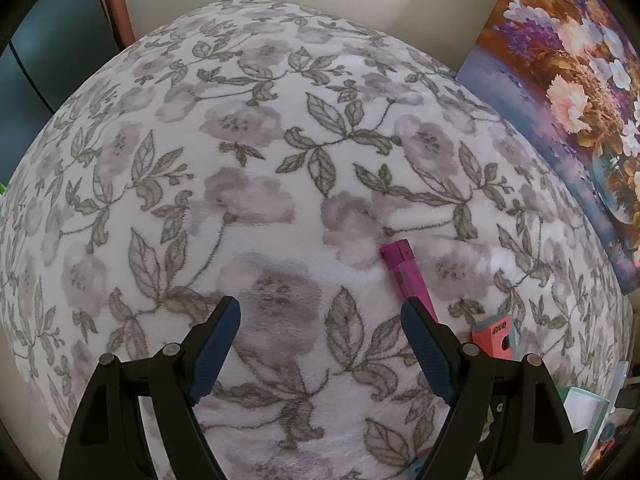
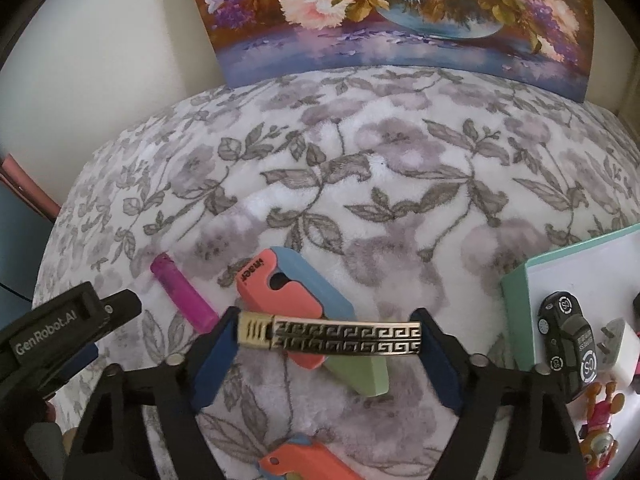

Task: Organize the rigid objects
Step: 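Grasp the pink lighter with the left tool while the right grasps the gold bracelet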

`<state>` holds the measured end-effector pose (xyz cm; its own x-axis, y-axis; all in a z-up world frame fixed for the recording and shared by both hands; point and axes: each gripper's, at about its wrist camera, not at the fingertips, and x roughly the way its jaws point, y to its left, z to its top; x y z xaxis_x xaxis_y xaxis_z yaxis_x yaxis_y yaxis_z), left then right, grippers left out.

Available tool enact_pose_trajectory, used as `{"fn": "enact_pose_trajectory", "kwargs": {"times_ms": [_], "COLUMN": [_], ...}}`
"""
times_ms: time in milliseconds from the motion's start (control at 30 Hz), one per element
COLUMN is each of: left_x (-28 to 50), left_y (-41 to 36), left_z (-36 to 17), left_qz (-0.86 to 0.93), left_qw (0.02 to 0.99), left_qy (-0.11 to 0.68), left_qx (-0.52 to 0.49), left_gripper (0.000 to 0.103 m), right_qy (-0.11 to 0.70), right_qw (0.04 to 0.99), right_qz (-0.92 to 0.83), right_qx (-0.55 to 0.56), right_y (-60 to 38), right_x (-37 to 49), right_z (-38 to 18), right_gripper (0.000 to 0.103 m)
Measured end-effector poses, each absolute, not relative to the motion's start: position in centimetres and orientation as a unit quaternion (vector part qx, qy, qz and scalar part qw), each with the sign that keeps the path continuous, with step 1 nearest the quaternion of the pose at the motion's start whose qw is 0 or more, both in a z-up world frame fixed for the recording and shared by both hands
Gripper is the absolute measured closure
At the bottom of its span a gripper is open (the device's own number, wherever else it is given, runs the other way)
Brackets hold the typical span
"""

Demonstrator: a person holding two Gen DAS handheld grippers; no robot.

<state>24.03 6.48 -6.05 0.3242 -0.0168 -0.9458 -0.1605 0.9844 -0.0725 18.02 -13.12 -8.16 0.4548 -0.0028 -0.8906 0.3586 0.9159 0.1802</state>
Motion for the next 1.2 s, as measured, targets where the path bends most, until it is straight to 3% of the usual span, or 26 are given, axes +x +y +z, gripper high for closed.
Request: {"fn": "enact_pose_trajectory", "kwargs": {"times_ms": [533,867,967,1033,1100,1200], "left_x": [24.6,25.2,25.3,25.3,25.3,25.1], "left_y": [4.2,2.0,1.3,1.3,1.1,1.5], "left_z": [-8.5,-9.0,-9.1,-8.9,-8.7,-8.5], "left_qz": [0.011,0.022,0.030,0.023,0.018,0.006], "left_qw": [0.812,0.833,0.838,0.841,0.842,0.843], "left_qy": [0.578,0.552,0.544,0.541,0.539,0.538], "left_qx": [-0.084,-0.029,-0.005,-0.004,-0.003,-0.018], "left_gripper": [0.020,0.021,0.031,0.044,0.064,0.081], "right_qy": [0.495,0.480,0.483,0.484,0.486,0.487], "right_qw": [0.845,0.852,0.850,0.849,0.847,0.846], "right_qz": [-0.111,-0.119,-0.121,-0.122,-0.122,-0.124], "right_qx": [0.172,0.171,0.173,0.174,0.176,0.176], "right_y": [-14.7,-16.3,-16.5,-16.6,-16.7,-16.9], "right_x": [17.8,18.0,18.1,18.0,17.9,17.8], "right_z": [-6.9,-6.0,-6.3,-6.4,-6.5,-6.5], "right_gripper": [0.019,0.019,0.019,0.019,0.019,0.019]}}
